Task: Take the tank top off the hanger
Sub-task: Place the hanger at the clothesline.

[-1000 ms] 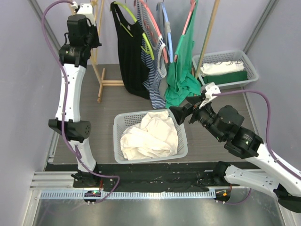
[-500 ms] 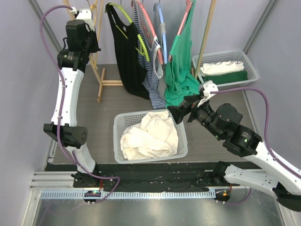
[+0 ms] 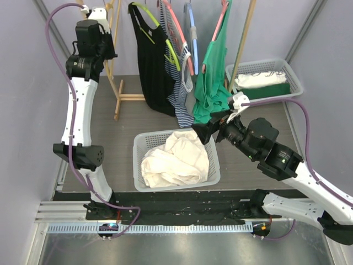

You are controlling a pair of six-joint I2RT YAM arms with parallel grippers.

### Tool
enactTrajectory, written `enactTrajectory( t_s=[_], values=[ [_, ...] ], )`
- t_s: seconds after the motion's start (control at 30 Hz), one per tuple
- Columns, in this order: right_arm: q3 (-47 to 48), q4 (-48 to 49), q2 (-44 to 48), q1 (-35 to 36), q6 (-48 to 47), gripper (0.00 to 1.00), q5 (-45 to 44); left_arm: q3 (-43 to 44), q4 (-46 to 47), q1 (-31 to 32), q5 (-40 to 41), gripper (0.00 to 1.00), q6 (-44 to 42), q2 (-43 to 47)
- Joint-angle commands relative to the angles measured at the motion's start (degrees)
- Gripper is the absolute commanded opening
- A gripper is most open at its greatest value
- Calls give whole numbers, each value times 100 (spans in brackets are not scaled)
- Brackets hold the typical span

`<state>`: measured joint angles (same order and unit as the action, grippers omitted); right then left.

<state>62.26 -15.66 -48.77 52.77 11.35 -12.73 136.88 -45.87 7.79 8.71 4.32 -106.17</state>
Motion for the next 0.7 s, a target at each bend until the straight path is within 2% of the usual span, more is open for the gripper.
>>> enactTrajectory(
  t_s=[0.0, 0.37, 0.53, 0.67],
  values=[
    [252, 204, 17, 14, 157, 92, 52, 401, 139, -50, -124, 1, 25, -202],
    [217, 204, 131, 14, 279, 89, 87, 1007, -466, -41, -379, 0, -142, -694],
    [146, 204, 219, 14, 315, 88, 51, 806, -704, -41, -528, 0, -107, -581],
    [146, 204, 237, 14, 297, 88, 43, 288, -713, -41, -668, 0, -36, -256]
  ],
)
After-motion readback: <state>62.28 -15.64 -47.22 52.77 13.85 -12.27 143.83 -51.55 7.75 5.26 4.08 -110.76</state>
